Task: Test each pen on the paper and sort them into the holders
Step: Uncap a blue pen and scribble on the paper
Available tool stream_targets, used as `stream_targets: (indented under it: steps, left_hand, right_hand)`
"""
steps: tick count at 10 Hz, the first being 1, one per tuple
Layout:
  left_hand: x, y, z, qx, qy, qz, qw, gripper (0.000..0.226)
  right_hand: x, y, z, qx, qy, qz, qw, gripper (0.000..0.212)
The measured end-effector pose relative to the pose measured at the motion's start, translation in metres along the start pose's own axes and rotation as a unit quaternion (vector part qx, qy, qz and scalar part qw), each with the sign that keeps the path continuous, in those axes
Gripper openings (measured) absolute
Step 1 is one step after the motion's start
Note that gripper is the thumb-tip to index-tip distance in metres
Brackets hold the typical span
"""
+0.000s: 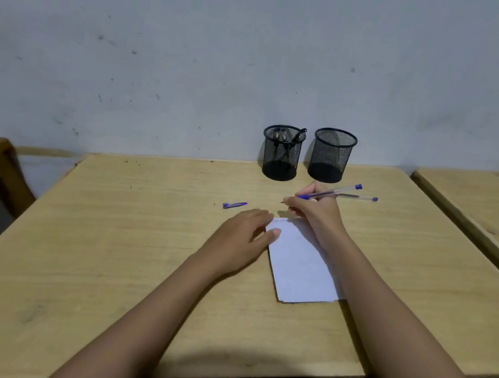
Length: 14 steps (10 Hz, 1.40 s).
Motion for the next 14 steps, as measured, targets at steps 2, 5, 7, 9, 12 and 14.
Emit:
stream_targets:
  steps: [2, 5, 7, 9, 12, 14]
  left_hand:
    - [-0.012, -0.005, 0.0, 0.026, 0.131, 0.09, 0.987, 0.066]
    - [-0.015, -0.004, 0.003, 0.032, 0.157, 0.106, 0.981, 0.069]
    - [-0.015, -0.005, 0.002, 0.033, 0.154, 0.105, 0.982, 0.069]
    - [-0.014, -0.005, 0.002, 0.036, 0.155, 0.106, 0.982, 0.069]
    - [-0.014, -0.005, 0.001, 0.038, 0.159, 0.106, 0.981, 0.069]
    - [-0.014, -0.005, 0.001, 0.037, 0.157, 0.106, 0.981, 0.069]
  right_hand:
    - [0.003, -0.001, -0.011, -0.007, -0.029, 0.0, 1.0, 0.038]
    - [-0.001, 0.01, -0.014, 0.028, -0.154, -0.051, 0.986, 0.04]
    - [-0.002, 0.013, -0.017, 0.022, -0.135, -0.04, 0.99, 0.042]
    - [-0.003, 0.015, -0.02, 0.021, -0.146, -0.028, 0.989, 0.042]
    - [-0.001, 0.016, -0.02, 0.027, -0.166, -0.026, 0.985, 0.037]
    - [-0.002, 0.015, -0.018, 0.025, -0.173, -0.049, 0.983, 0.038]
Point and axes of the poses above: each hand's wrist, its own y-axis towards the middle knuckle, its own x-axis out of the back of the hand, z = x × y, the point moved 2 cm from there along y, towards the middle knuckle, and after that the axes turned 2 degrees about -y, right-handed, at the moved point
